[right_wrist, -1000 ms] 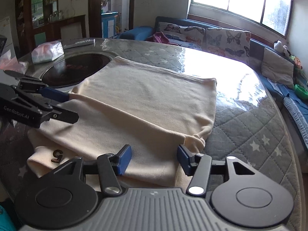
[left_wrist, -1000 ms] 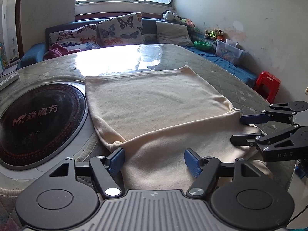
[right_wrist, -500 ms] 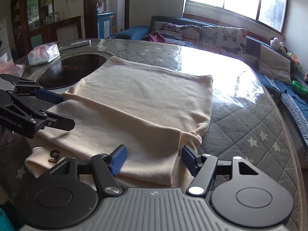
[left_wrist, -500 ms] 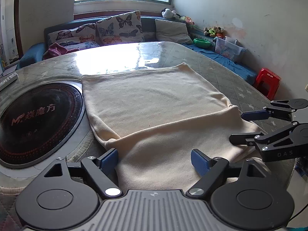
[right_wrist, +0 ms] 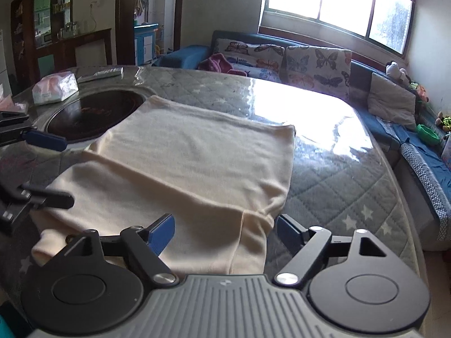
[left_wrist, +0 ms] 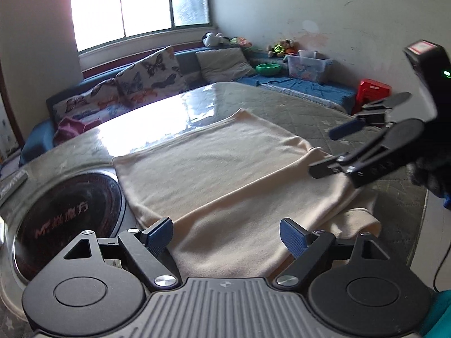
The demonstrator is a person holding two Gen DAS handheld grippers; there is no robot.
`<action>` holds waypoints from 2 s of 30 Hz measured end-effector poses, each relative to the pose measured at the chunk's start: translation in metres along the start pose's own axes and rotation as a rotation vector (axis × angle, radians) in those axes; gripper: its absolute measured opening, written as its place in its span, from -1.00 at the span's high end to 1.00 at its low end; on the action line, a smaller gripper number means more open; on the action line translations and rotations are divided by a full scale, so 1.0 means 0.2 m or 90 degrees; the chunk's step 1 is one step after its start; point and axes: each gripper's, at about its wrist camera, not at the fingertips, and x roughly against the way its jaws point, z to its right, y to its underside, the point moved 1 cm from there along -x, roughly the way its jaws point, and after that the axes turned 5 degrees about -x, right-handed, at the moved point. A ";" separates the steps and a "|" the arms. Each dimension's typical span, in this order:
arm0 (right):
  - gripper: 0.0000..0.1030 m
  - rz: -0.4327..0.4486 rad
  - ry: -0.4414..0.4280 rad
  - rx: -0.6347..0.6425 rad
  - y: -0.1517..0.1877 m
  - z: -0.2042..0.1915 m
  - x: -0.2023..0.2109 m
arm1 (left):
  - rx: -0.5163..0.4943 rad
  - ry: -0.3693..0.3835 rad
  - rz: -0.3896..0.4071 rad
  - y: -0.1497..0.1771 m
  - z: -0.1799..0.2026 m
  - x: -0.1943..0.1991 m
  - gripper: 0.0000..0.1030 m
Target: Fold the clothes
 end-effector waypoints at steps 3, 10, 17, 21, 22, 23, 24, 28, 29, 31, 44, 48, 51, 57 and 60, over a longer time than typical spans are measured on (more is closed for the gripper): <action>-0.59 0.006 0.008 -0.006 -0.03 0.01 -0.05 | -0.003 0.006 0.005 -0.01 0.00 -0.01 -0.61; -0.60 -0.023 0.055 -0.034 0.00 0.11 -0.12 | -0.011 0.031 -0.006 0.03 -0.02 -0.02 -0.35; -0.60 -0.017 0.048 -0.027 0.02 0.13 0.00 | -0.123 0.109 0.015 0.11 0.08 0.11 -0.35; -0.60 -0.013 0.032 -0.015 0.02 0.11 0.06 | -0.179 0.142 0.031 0.15 0.15 0.14 -0.35; -0.60 -0.014 0.032 -0.010 0.02 0.10 0.07 | -0.186 0.152 0.033 0.15 0.16 0.14 -0.35; -0.60 -0.017 0.031 -0.004 0.02 0.09 0.07 | -0.193 0.162 0.034 0.16 0.17 0.14 -0.35; -0.60 -0.018 0.031 0.000 0.02 0.09 0.07 | -0.196 0.172 0.033 0.16 0.18 0.13 -0.35; -0.60 -0.028 0.031 0.012 0.04 0.06 0.06 | -0.210 0.194 0.025 0.18 0.21 0.10 -0.26; -0.60 -0.034 0.034 0.017 0.04 0.06 0.05 | -0.211 0.198 0.022 0.18 0.21 0.09 -0.22; -0.60 -0.050 0.049 0.030 0.06 0.06 0.03 | -0.209 0.200 0.020 0.19 0.22 0.08 -0.10; -0.60 -0.058 0.065 0.033 0.08 0.08 0.06 | -0.199 0.206 0.032 0.21 0.21 0.06 0.69; -0.60 -0.064 0.075 0.030 0.08 0.11 0.09 | -0.170 0.199 0.050 0.18 0.16 0.06 0.75; -0.59 -0.067 0.091 0.024 0.09 0.13 0.11 | -0.145 0.195 0.059 0.15 0.12 0.06 0.76; -0.57 -0.049 0.055 0.096 0.08 0.05 0.19 | -0.092 0.184 0.067 0.09 0.04 0.04 0.77; -0.56 -0.049 0.021 0.158 0.09 -0.02 0.24 | -0.066 0.180 0.067 0.06 -0.01 0.02 0.77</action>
